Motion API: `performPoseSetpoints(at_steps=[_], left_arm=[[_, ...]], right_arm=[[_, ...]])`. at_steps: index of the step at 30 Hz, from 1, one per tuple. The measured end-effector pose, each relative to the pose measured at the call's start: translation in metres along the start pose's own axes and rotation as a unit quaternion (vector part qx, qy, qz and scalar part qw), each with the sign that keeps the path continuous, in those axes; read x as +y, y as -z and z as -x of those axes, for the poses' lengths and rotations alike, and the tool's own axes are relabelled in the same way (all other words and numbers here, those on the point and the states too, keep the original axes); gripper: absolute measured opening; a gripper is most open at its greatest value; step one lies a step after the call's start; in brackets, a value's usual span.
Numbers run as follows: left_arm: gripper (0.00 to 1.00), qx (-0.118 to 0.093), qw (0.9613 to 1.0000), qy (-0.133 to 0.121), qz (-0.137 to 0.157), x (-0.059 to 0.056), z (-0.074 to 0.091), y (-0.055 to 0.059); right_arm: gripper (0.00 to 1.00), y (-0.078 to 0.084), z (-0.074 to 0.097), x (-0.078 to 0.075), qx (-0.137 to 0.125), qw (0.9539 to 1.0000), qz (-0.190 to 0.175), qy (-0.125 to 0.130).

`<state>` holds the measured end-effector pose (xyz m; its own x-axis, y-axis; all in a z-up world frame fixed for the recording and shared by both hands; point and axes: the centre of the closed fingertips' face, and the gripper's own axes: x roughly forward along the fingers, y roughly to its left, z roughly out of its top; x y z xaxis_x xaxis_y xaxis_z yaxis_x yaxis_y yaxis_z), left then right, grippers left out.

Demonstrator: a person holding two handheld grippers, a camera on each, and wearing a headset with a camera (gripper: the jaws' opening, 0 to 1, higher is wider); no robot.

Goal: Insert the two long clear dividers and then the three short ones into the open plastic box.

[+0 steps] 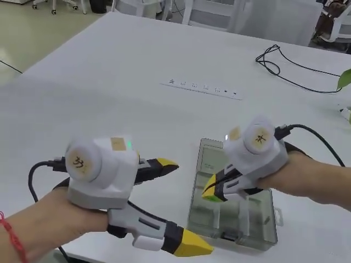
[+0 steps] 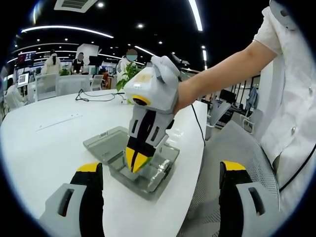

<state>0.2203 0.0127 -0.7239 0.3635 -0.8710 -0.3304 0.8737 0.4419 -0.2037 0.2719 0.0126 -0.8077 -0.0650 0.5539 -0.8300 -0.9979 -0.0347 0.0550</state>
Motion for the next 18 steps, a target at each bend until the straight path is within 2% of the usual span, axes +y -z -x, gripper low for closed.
performPoseSetpoints(at_steps=[11,18], left_arm=[[1.00,-0.001,1.0000,-0.001,0.001,0.0003,0.0018,0.0011],[1.00,-0.001,1.0000,-0.001,0.003,0.0000,0.0012,0.0026]], right_arm=[[0.02,0.0068,-0.0075,0.0007,0.025,0.9997,0.007,0.000],[0.03,0.0064,-0.0072,0.0009,0.025,0.9997,0.007,-0.001]])
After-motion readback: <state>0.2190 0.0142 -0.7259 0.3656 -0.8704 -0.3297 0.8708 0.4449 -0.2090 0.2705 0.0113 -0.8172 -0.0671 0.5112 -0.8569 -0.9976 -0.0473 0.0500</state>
